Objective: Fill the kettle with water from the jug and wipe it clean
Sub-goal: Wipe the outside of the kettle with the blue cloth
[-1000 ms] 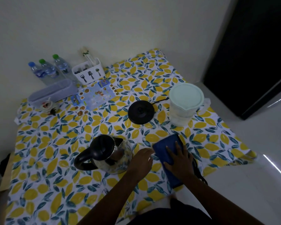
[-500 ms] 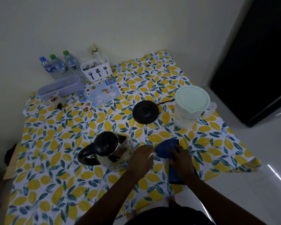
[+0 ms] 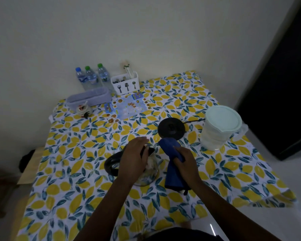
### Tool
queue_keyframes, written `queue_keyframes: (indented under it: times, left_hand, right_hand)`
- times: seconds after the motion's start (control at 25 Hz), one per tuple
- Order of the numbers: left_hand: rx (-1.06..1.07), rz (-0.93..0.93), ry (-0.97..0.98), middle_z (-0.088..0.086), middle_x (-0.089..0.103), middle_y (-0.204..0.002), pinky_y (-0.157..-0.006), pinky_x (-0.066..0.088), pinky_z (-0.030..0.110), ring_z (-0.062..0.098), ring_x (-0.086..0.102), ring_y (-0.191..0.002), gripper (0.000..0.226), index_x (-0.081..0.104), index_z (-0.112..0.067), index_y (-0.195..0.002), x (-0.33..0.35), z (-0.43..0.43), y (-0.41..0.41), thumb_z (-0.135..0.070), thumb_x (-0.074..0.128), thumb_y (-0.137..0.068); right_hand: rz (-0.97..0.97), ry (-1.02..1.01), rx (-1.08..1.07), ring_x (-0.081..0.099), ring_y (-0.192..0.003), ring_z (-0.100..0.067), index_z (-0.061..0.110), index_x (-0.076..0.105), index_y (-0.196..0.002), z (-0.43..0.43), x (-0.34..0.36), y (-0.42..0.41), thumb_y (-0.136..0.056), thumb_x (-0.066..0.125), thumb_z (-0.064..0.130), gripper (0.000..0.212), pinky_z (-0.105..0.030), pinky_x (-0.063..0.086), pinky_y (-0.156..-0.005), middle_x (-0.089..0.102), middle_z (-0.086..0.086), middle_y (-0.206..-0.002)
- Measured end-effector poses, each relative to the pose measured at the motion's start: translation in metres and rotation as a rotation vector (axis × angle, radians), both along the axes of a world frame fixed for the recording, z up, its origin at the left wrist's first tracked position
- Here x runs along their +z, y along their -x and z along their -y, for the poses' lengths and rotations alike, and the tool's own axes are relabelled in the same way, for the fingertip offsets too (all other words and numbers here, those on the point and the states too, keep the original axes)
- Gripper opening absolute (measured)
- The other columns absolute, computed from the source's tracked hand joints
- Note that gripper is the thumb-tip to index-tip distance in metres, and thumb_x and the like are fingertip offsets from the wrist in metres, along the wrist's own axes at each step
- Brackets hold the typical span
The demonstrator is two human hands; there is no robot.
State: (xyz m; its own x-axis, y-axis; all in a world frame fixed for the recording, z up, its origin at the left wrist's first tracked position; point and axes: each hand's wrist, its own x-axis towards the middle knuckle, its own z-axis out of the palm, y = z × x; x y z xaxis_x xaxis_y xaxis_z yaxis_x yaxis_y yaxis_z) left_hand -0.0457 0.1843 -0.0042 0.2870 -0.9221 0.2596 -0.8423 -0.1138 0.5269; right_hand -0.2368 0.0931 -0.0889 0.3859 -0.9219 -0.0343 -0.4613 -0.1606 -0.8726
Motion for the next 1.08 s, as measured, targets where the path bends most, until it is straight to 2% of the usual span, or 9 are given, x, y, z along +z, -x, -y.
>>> queue_keyframes:
  times: [0.12,0.24,0.36,0.48,0.6,0.68,0.8,0.96,1.08]
  left_hand:
    - [0.013,0.049,-0.143,0.010,0.049,-0.143,-0.114,0.031,0.040,0.028,0.041,-0.135,0.042,0.048,-0.013,-0.136,-0.003,-0.004,-0.024,-0.030,0.051,-0.098]
    - [-0.003,0.060,-0.276,0.008,0.035,-0.154,-0.118,0.024,0.042,0.026,0.029,-0.142,0.055,0.035,-0.014,-0.145,-0.012,-0.007,-0.030,-0.044,0.043,-0.099]
    - [0.001,0.057,-0.306,0.004,0.027,-0.158,-0.120,0.019,0.044,0.023,0.021,-0.146,0.059,0.028,-0.018,-0.148,-0.019,-0.008,-0.030,-0.049,0.036,-0.099]
    - [-0.006,0.079,-0.322,0.004,0.024,-0.159,-0.120,0.016,0.042,0.022,0.018,-0.147,0.070,0.024,-0.018,-0.149,-0.023,-0.007,-0.033,-0.060,0.031,-0.094]
    - [-0.007,0.091,-0.318,0.004,0.020,-0.160,-0.121,0.014,0.042,0.022,0.015,-0.148,0.081,0.020,-0.017,-0.150,-0.026,-0.007,-0.034,-0.068,0.023,-0.087]
    - [-0.001,0.094,-0.313,0.005,0.021,-0.160,-0.121,0.014,0.041,0.022,0.015,-0.148,0.079,0.020,-0.017,-0.150,-0.028,-0.007,-0.034,-0.067,0.025,-0.089]
    - [0.014,0.086,-0.309,0.004,0.023,-0.160,-0.120,0.014,0.041,0.021,0.016,-0.147,0.076,0.021,-0.017,-0.150,-0.029,-0.006,-0.033,-0.064,0.031,-0.092]
    - [0.028,0.086,-0.300,0.005,0.027,-0.158,-0.119,0.017,0.041,0.021,0.019,-0.147,0.081,0.024,-0.017,-0.149,-0.031,-0.006,-0.032,-0.069,0.024,-0.087]
    - [0.037,0.076,-0.302,0.004,0.026,-0.158,-0.118,0.018,0.044,0.021,0.019,-0.147,0.077,0.025,-0.018,-0.149,-0.032,-0.006,-0.032,-0.066,0.030,-0.089]
  right_hand:
    - [0.051,-0.003,0.042,0.052,-0.116,-0.030,0.013,0.054,-0.133,0.004,0.014,-0.032,-0.091,0.055,0.004,0.043,-0.043,0.044,-0.096,0.054,-0.015,-0.132]
    - [0.087,-0.044,0.135,0.054,-0.115,-0.028,0.012,0.052,-0.135,0.012,0.023,-0.062,-0.093,0.052,0.003,0.043,-0.043,0.045,-0.092,0.053,-0.016,-0.137]
    - [0.104,-0.278,0.246,0.055,-0.111,-0.022,0.015,0.054,-0.134,0.035,0.025,-0.075,-0.096,0.047,0.007,0.040,-0.039,0.043,-0.089,0.052,-0.014,-0.141]
    - [0.052,-0.507,0.397,0.053,-0.122,-0.027,0.022,0.048,-0.139,0.048,0.021,-0.083,-0.100,0.044,0.025,0.039,-0.043,0.044,-0.099,0.045,-0.009,-0.148]
    - [0.185,-0.712,0.401,0.060,-0.112,-0.034,0.024,0.061,-0.123,0.044,0.023,-0.098,-0.097,0.045,0.046,0.038,-0.033,0.054,-0.085,0.056,-0.018,-0.137]
    - [0.237,-0.802,0.353,0.063,-0.106,-0.037,0.018,0.066,-0.115,0.047,0.027,-0.109,-0.096,0.043,0.052,0.046,-0.033,0.054,-0.083,0.064,-0.021,-0.122]
    - [0.176,-0.784,0.416,0.061,-0.111,-0.033,0.015,0.062,-0.123,0.061,0.030,-0.127,-0.097,0.040,0.052,0.051,-0.042,0.048,-0.099,0.064,-0.017,-0.123]
    - [-0.045,-0.708,0.591,0.064,-0.103,-0.024,0.021,0.062,-0.121,0.078,0.037,-0.151,-0.095,0.047,0.051,0.043,-0.040,0.049,-0.094,0.064,-0.011,-0.124]
    - [-0.138,-0.715,0.567,0.060,-0.110,-0.032,0.013,0.058,-0.129,0.082,0.026,-0.159,-0.093,0.048,0.053,0.054,-0.046,0.046,-0.101,0.060,-0.015,-0.131]
